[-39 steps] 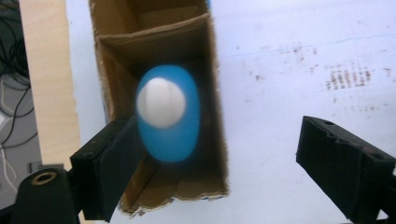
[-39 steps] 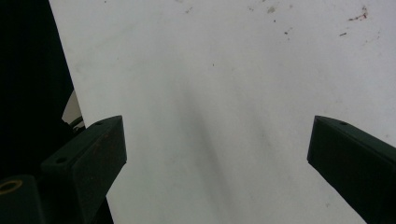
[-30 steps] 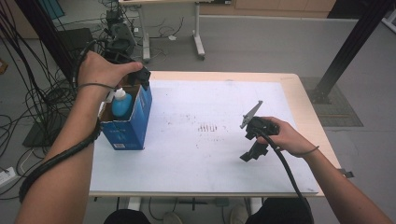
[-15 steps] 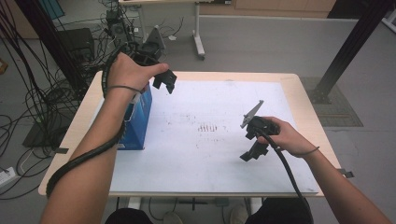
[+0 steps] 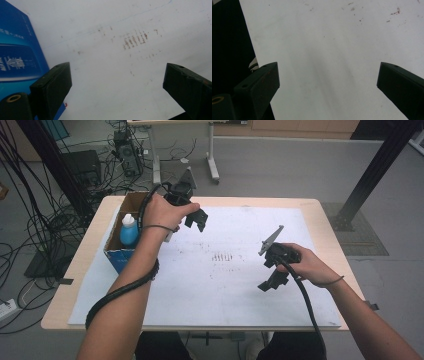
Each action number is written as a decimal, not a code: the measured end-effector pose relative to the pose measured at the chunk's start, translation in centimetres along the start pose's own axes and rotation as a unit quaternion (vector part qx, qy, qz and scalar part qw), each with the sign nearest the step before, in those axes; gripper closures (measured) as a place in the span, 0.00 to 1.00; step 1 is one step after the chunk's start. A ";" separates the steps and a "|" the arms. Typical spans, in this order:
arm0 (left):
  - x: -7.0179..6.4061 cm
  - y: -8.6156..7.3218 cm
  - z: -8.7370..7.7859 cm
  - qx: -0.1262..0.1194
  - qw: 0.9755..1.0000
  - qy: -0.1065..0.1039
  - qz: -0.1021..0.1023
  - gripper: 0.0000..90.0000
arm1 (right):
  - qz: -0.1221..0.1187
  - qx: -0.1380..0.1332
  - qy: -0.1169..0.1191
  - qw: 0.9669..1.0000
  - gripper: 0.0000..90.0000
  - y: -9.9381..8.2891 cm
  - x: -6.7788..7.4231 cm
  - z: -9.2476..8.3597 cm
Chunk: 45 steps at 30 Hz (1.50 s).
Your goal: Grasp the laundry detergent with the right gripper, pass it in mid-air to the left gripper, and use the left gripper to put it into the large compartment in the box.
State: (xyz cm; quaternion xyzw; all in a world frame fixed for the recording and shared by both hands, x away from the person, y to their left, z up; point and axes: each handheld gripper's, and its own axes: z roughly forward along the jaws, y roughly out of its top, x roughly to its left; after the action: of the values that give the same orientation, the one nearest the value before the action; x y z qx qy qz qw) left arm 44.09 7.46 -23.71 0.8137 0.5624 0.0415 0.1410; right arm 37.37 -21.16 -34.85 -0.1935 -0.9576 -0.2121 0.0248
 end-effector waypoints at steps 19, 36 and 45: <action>-0.3 0.0 6.1 0.007 1.000 -0.006 -0.007 0.11 | 0.006 0.000 -0.012 1.000 0.04 -0.1 0.9 -1.2; 0.3 -0.3 10.2 0.019 0.999 -0.020 -0.022 0.11 | 0.011 -0.002 -0.008 1.000 0.04 -0.2 0.8 -0.9; -0.2 -0.2 10.7 0.019 0.999 -0.023 -0.021 0.11 | 0.016 -0.002 -0.010 1.000 0.04 -0.5 0.6 -1.0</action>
State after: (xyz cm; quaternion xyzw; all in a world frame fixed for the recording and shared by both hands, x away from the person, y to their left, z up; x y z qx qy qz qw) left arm 46.29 5.39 -33.98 0.8048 0.5770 0.0092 0.1392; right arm 36.60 -21.78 -34.06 -0.2107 -0.9541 -0.2121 0.0183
